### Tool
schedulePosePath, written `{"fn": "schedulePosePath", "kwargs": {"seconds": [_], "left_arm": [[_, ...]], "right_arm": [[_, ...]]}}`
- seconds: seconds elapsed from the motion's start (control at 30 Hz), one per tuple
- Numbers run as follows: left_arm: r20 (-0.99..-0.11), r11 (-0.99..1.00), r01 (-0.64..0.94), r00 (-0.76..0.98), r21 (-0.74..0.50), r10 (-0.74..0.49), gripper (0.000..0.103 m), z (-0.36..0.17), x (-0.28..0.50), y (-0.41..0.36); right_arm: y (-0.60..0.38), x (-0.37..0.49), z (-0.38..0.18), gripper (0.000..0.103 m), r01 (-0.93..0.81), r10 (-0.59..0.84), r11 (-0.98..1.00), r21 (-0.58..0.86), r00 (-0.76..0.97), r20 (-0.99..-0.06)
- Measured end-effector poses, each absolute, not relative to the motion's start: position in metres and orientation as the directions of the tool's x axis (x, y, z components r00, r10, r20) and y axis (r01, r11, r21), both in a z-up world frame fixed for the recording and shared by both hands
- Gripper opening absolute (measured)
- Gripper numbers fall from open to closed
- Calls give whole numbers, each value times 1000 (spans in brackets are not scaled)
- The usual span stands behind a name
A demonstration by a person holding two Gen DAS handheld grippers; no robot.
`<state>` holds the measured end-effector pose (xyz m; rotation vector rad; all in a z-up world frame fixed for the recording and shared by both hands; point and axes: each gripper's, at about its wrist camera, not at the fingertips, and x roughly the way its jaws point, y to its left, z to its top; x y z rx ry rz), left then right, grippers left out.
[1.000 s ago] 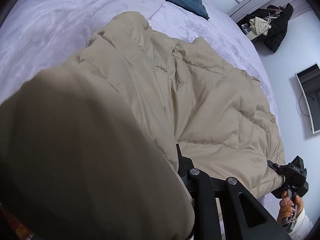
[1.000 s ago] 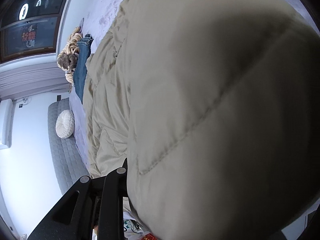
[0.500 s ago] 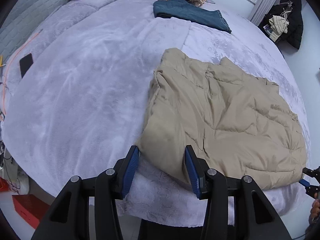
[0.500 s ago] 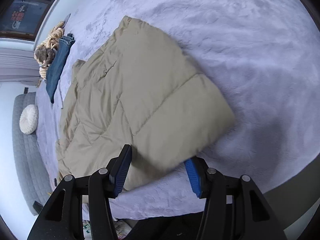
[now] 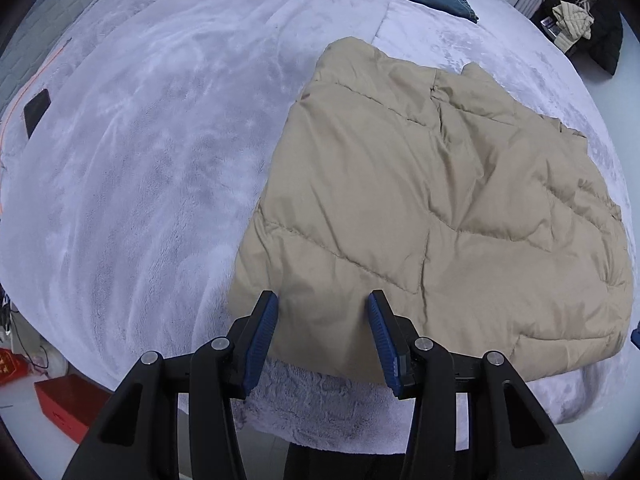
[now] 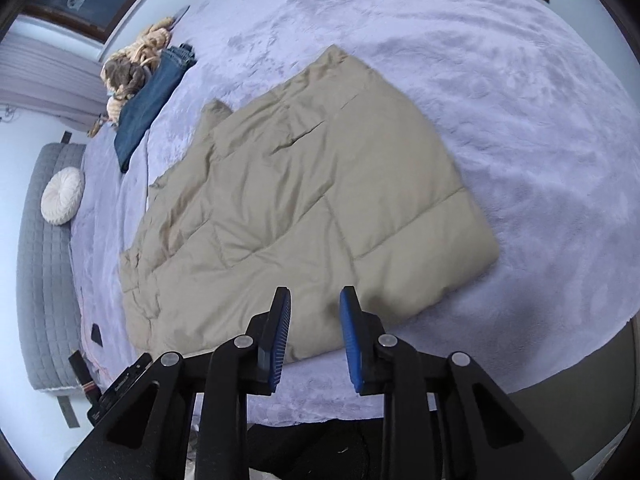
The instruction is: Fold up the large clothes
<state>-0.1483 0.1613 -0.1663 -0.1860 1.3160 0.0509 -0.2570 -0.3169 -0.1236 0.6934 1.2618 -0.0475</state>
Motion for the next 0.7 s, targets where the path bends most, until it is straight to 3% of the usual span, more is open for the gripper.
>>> {"fn": "schedulePosePath", "kwargs": {"seconds": [0.3, 0.37, 0.53, 0.57, 0.6, 0.63, 0.7], "left_arm": [[-955, 981, -142, 283, -135, -90, 49, -128, -160, 155], [-951, 980, -146, 296, -138, -90, 49, -120, -163, 151], [-950, 983, -137, 302, -126, -79, 50, -110, -170, 141], [-950, 983, -136, 302, -120, -74, 67, -109, -172, 139], [-948, 984, -139, 310, -116, -68, 94, -107, -174, 138], [-943, 983, -144, 327, -113, -60, 102, -104, -176, 138], [-936, 985, -134, 346, -110, -57, 103, -99, -177, 137]], "right_arm": [[-278, -228, -117, 31, 289, 374, 849, 443, 264, -889], [-273, -225, -112, 44, 260, 367, 864, 431, 262, -893], [-264, -227, -107, 55, 195, 376, 884, 426, 247, -893], [-262, -229, -107, 57, 186, 378, 886, 424, 239, -894], [-260, -231, -108, 58, 178, 379, 889, 421, 231, -896], [-258, -234, -110, 60, 174, 380, 891, 420, 223, -898], [-256, -238, -112, 60, 177, 381, 890, 419, 216, -899]]}}
